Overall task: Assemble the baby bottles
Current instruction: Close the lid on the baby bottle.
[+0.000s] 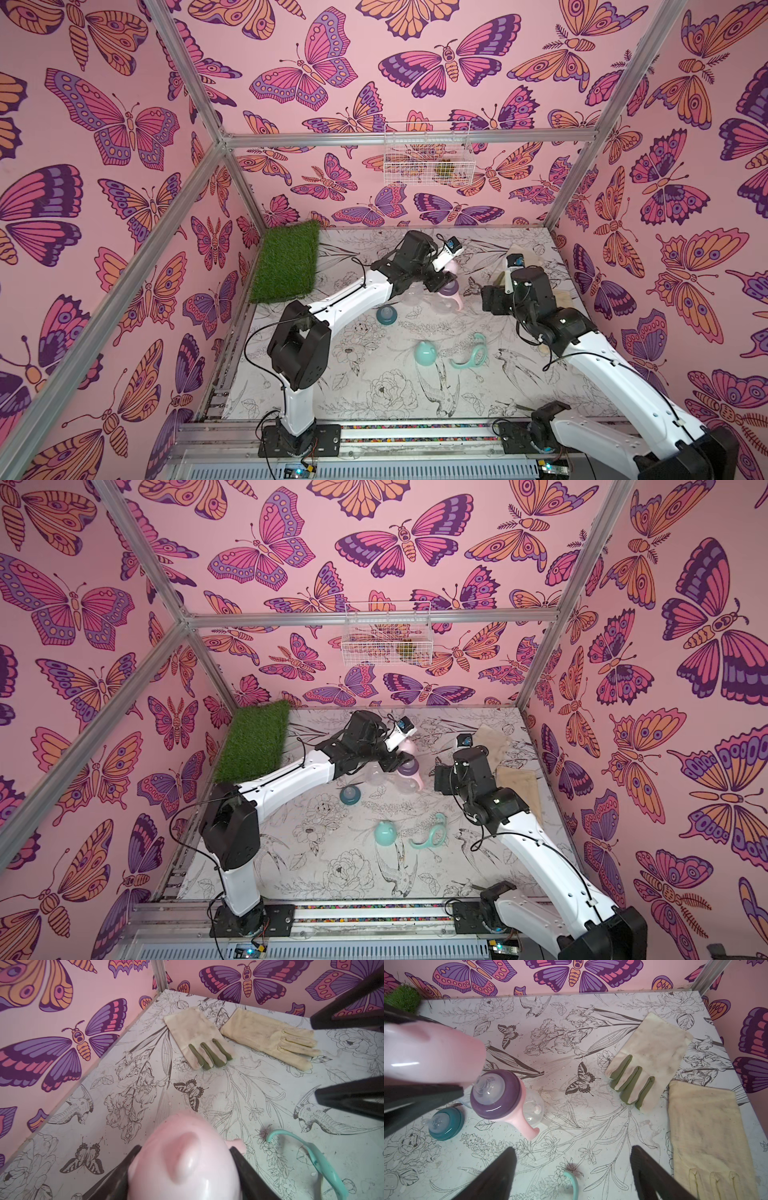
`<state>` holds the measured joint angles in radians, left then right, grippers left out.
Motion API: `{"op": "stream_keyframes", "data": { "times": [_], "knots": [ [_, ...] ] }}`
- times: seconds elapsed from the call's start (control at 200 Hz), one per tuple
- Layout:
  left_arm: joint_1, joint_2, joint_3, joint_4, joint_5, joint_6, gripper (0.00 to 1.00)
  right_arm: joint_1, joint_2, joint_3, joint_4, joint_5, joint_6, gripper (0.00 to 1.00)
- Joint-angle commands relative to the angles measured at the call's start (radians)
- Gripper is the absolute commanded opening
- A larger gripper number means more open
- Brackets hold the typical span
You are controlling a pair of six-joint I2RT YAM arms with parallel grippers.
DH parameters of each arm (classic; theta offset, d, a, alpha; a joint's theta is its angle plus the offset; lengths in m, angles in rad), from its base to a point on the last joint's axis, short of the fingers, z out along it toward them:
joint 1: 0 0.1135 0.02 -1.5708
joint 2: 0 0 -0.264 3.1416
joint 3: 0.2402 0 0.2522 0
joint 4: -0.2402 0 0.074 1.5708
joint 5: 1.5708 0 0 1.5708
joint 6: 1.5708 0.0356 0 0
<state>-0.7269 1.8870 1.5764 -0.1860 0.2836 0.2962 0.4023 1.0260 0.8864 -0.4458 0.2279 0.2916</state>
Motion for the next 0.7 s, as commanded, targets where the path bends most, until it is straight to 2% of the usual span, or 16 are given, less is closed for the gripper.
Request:
{"op": "stream_keyframes", "data": {
  "times": [0.0, 0.696],
  "knots": [
    [-0.006, 0.03, 0.045, -0.049, 0.037, 0.012, 0.61, -0.009, -0.013, -0.016, 0.009, 0.007, 0.018, 0.87],
    [-0.009, 0.131, 0.123, -0.121, 0.043, 0.031, 0.64, -0.016, -0.018, -0.03, 0.016, -0.013, 0.013, 0.87]
  ]
}}
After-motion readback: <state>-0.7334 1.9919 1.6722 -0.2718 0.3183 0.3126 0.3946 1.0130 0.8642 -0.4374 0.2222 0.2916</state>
